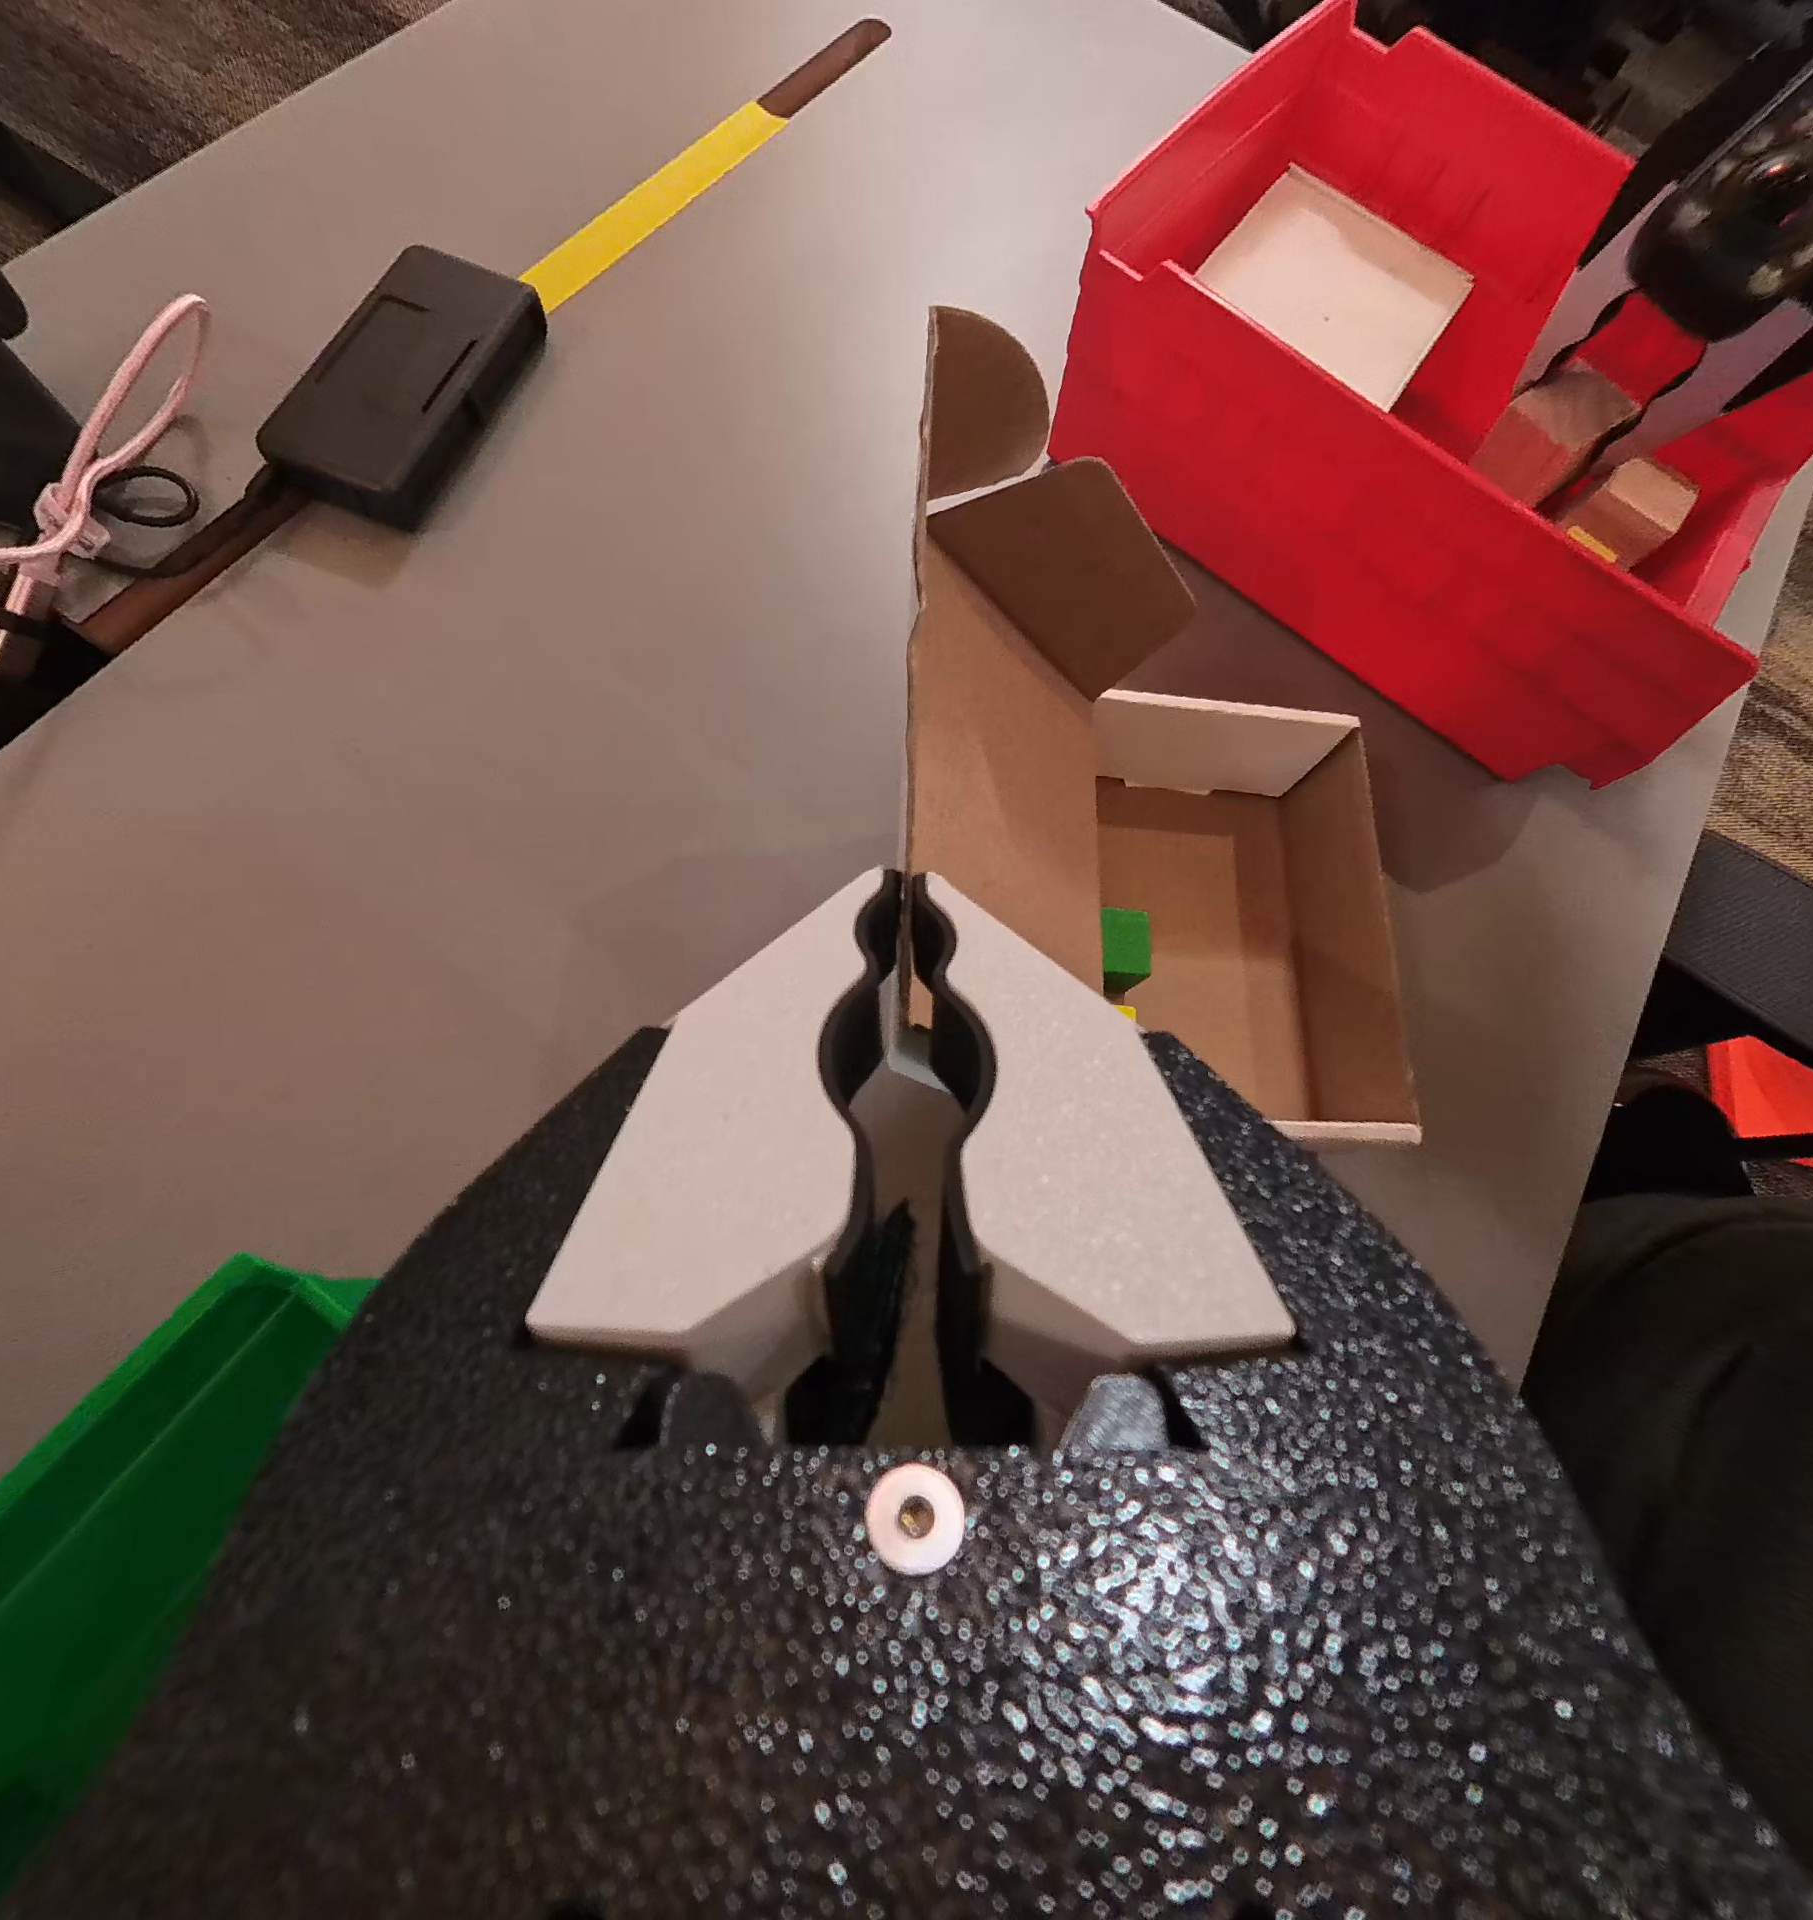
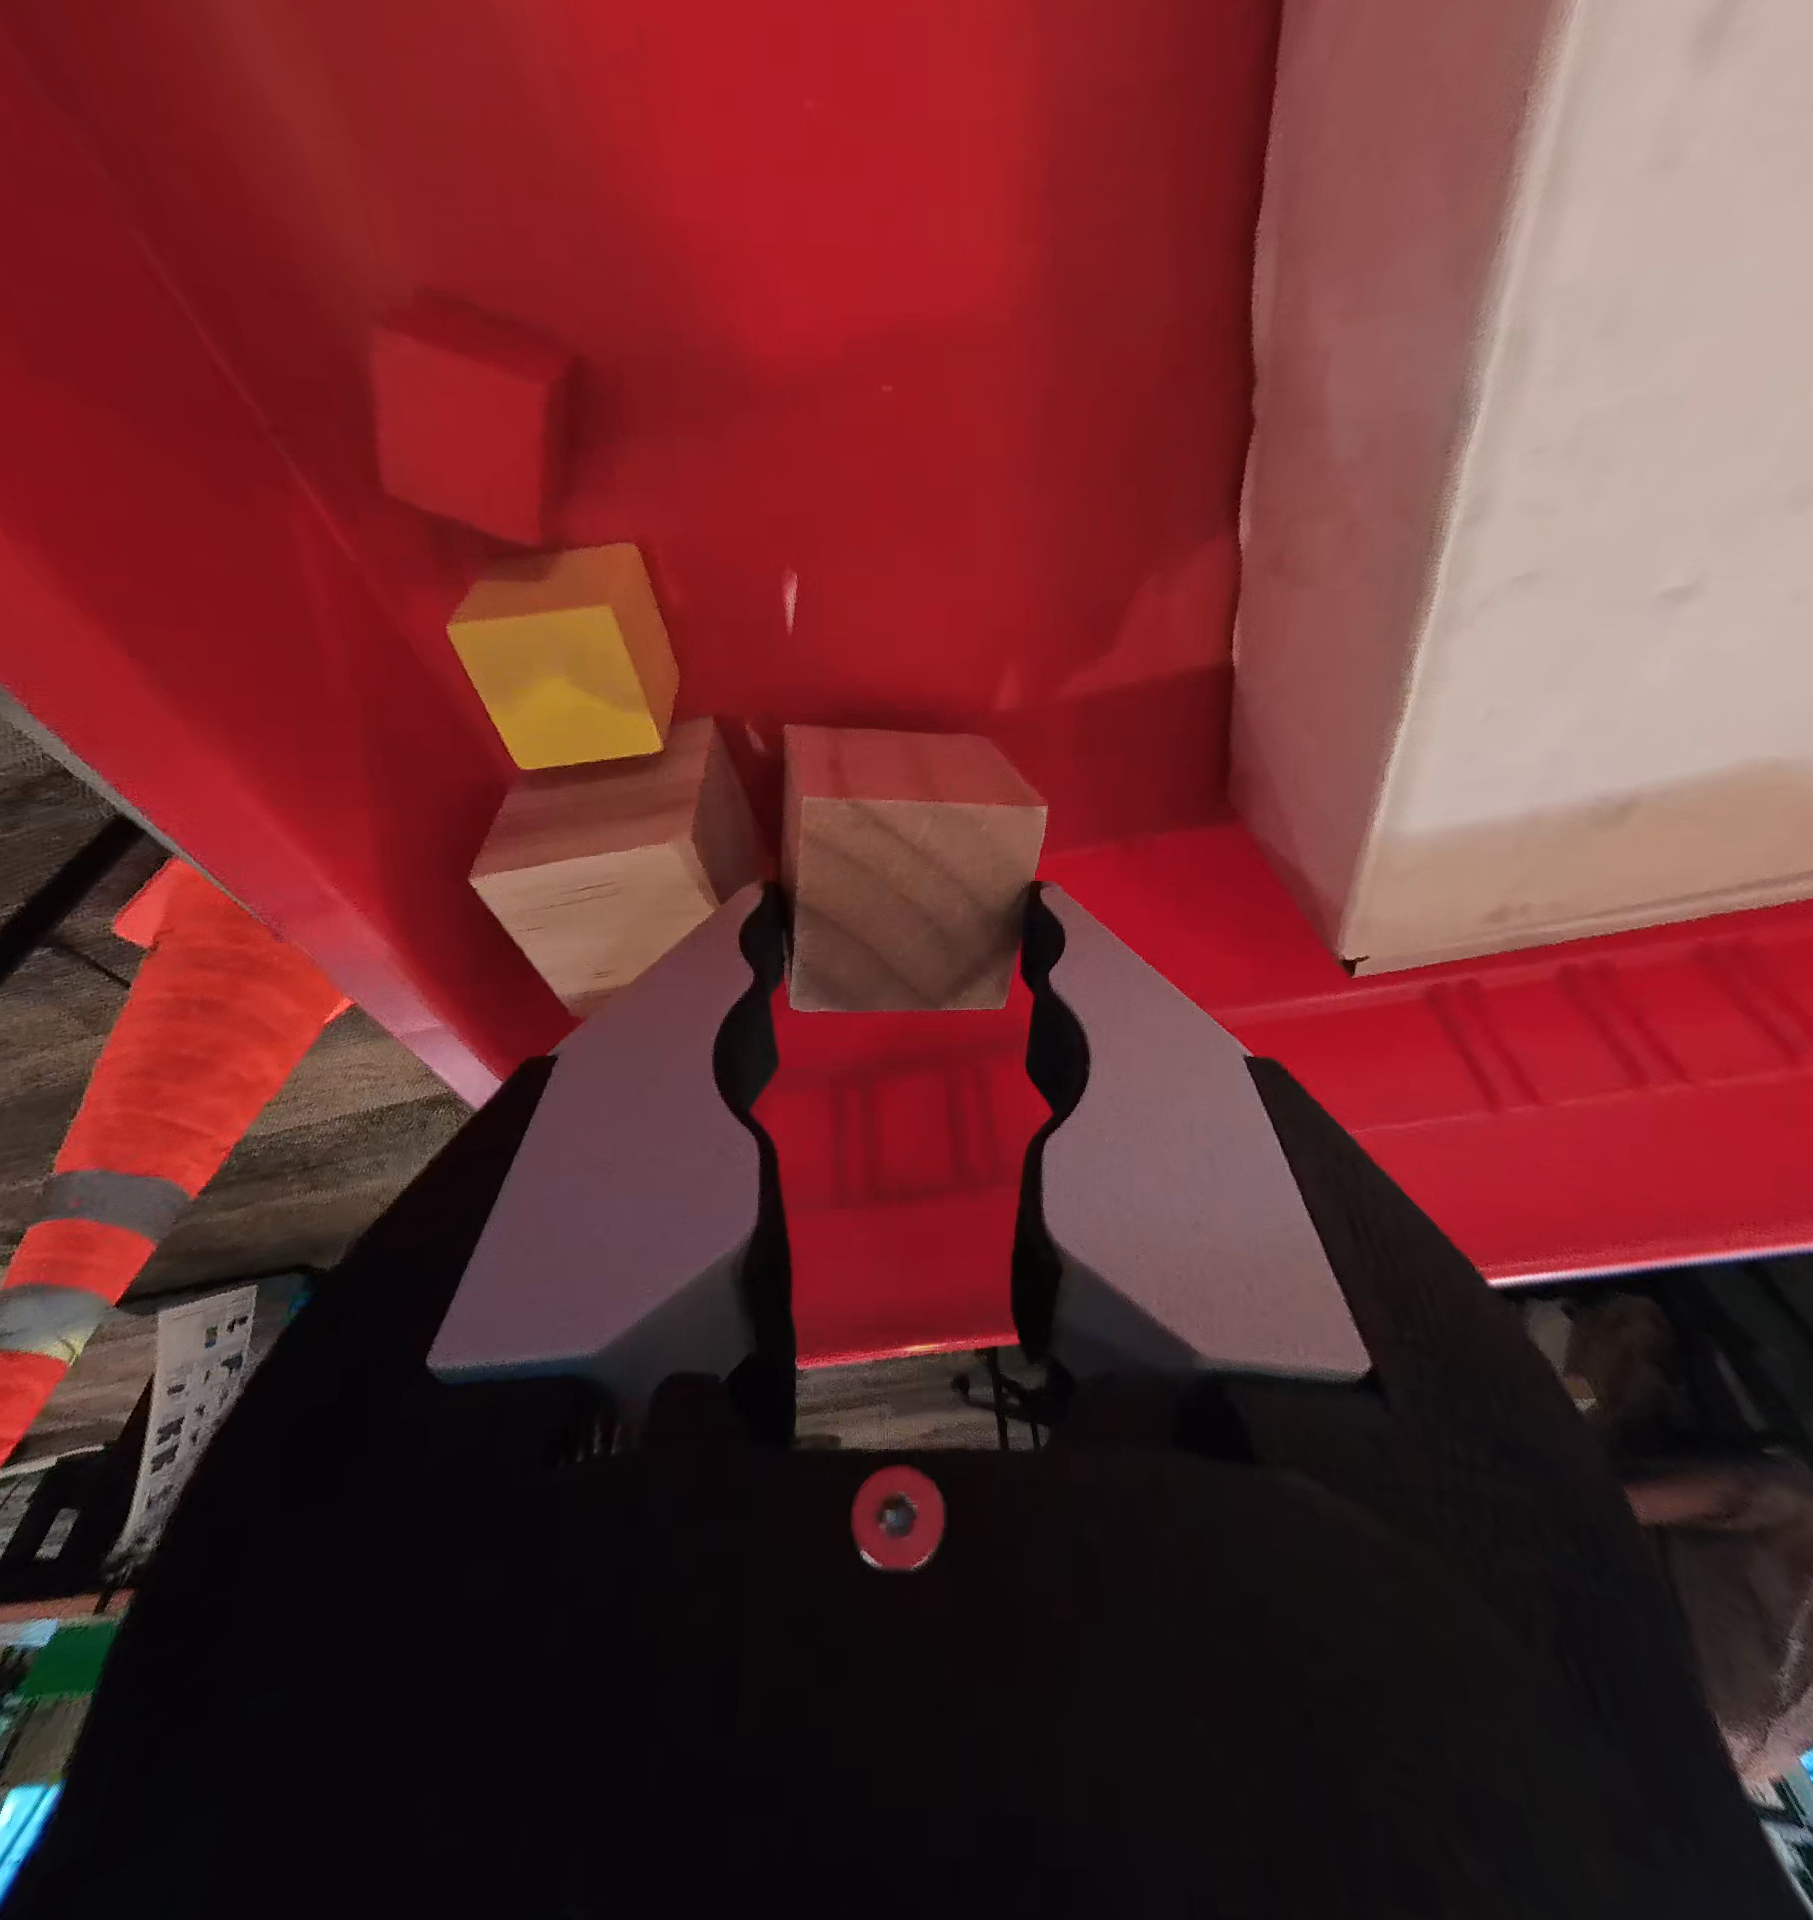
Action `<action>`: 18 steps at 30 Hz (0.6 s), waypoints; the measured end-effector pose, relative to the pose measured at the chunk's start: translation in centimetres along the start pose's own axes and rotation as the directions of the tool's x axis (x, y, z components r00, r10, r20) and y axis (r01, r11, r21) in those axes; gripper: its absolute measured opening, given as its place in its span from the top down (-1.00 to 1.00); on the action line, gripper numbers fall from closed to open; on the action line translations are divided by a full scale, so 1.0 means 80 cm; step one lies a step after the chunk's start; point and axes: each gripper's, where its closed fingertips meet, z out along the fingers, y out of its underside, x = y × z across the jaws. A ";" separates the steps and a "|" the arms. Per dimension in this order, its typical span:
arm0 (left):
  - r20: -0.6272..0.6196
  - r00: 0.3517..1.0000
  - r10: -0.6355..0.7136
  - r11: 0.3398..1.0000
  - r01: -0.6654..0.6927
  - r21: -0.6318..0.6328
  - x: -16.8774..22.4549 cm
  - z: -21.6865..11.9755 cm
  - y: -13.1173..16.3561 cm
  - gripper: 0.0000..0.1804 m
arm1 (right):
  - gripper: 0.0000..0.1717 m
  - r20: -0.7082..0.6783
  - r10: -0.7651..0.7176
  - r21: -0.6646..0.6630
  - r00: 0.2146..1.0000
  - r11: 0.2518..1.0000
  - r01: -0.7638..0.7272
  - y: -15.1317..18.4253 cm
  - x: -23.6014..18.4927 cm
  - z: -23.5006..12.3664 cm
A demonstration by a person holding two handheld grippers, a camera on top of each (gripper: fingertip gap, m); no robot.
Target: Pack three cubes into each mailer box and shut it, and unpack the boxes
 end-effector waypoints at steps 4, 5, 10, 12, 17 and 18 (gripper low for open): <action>-0.004 1.000 0.004 1.000 -0.004 -0.003 0.002 0.001 0.000 1.00 | 0.47 0.024 0.048 -0.019 0.999 0.999 -0.048 0.001 -0.004 0.003; -0.005 1.000 0.004 1.000 -0.004 -0.006 0.002 0.001 0.001 1.00 | 0.42 0.030 0.073 -0.011 0.997 0.997 -0.073 0.000 -0.004 0.001; 0.010 1.000 0.006 1.000 -0.006 -0.029 0.000 0.005 0.003 1.00 | 0.28 -0.123 0.133 -0.010 0.983 0.991 -0.135 -0.002 0.015 -0.051; 0.008 1.000 0.016 0.999 -0.016 -0.031 0.003 0.007 0.001 1.00 | 0.30 -0.280 0.141 0.048 0.949 0.990 -0.133 -0.028 0.025 -0.099; 0.009 0.998 0.058 0.998 -0.057 -0.025 0.014 0.005 -0.005 1.00 | 0.56 -0.591 -0.052 0.381 0.805 0.861 0.336 -0.223 -0.043 -0.221; 0.010 0.998 0.066 0.998 -0.066 -0.024 0.015 0.004 -0.006 1.00 | 0.66 -0.616 -0.088 0.418 0.783 0.806 0.419 -0.261 -0.062 -0.230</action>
